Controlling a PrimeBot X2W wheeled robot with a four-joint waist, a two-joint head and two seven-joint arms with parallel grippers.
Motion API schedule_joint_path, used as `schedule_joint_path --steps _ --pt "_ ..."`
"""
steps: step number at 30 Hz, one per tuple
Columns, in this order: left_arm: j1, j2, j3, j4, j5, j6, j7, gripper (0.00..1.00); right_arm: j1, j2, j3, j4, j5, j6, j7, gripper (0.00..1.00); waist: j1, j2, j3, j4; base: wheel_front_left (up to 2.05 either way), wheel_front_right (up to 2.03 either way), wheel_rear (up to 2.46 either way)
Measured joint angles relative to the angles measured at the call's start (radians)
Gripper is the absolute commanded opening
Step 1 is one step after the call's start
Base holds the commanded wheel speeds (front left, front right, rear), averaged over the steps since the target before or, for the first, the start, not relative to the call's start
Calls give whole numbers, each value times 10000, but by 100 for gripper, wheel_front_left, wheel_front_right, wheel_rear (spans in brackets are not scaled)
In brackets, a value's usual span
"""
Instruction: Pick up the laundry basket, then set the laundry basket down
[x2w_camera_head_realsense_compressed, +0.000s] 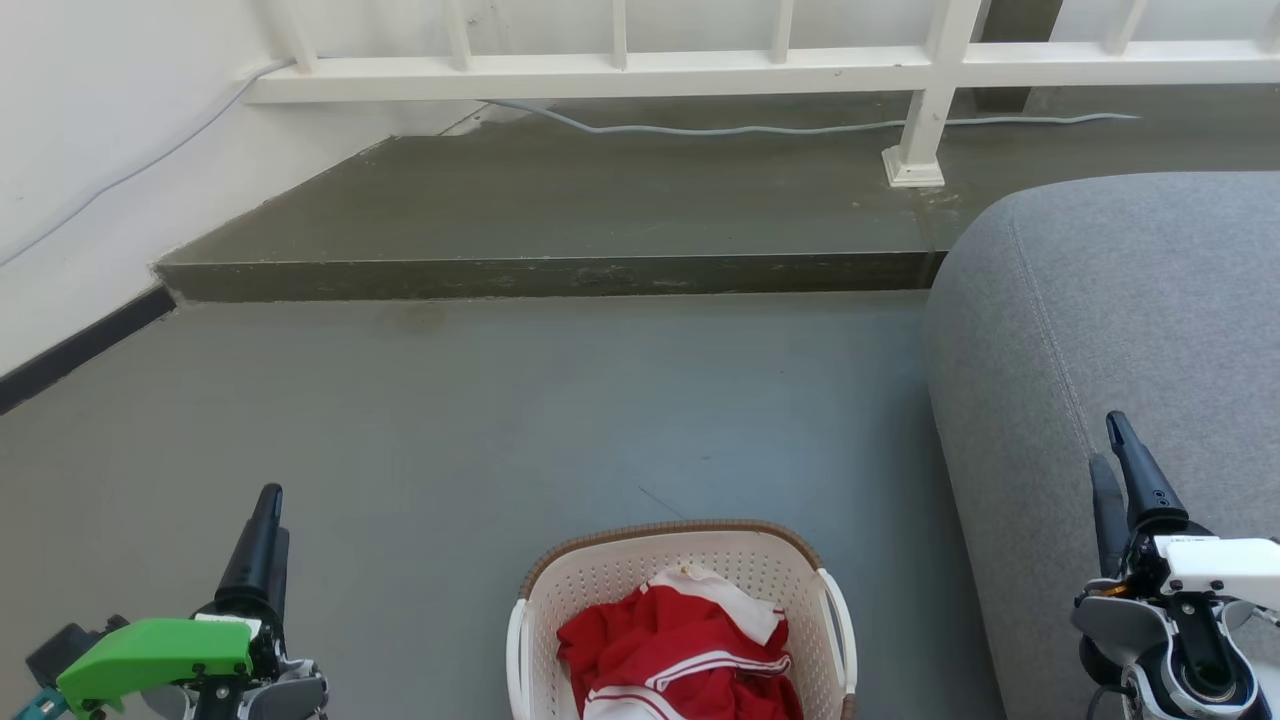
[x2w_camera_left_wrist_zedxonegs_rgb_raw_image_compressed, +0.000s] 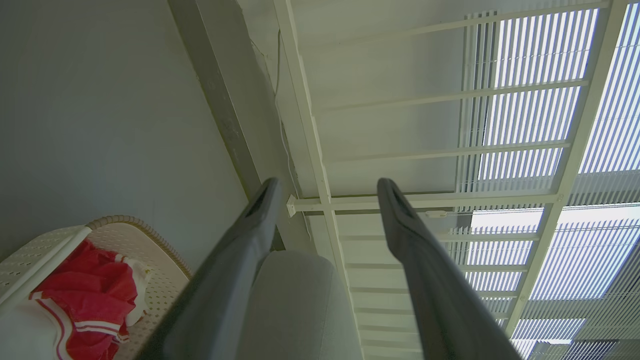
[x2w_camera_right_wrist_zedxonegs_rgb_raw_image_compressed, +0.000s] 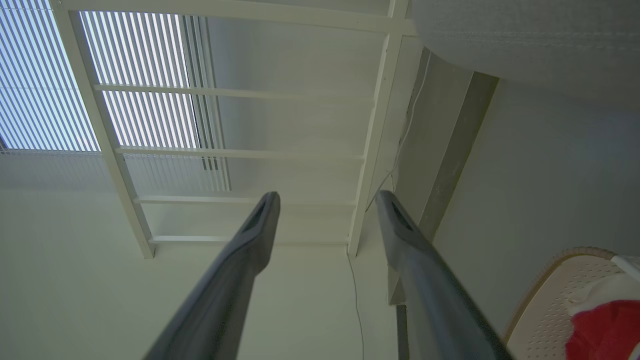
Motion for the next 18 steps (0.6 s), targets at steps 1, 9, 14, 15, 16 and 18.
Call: schedule_joint_path --steps 1,9,14,15,16,18 --pt "0 0 0 0 0 0 0 100 0 0 0 0 0 0 0 100 0 0 0 0 0 0 0" --pt "-105 355 -276 -313 1057 31 -374 100 2 -384 215 -380 -1189 -121 -297 100 0 0 1 16 0 0 0" --pt "-177 656 -593 -591 2044 123 -512 100 1 -688 441 -698 -2240 -270 -466 100 0 0 -1 19 0 0 0" --pt "-230 744 -721 -637 2397 174 -617 100 1 -807 585 -802 -2637 -351 -537 100 0 0 -2 19 0 0 0" --pt "-261 817 -815 -686 2627 198 -631 100 1 -863 640 -865 -2847 -360 -566 100 0 0 -3 18 0 0 0" --pt "-321 886 -920 -819 2932 286 -709 100 1 -932 736 -982 -3237 -439 -642 100 0 0 -4 15 0 0 0"
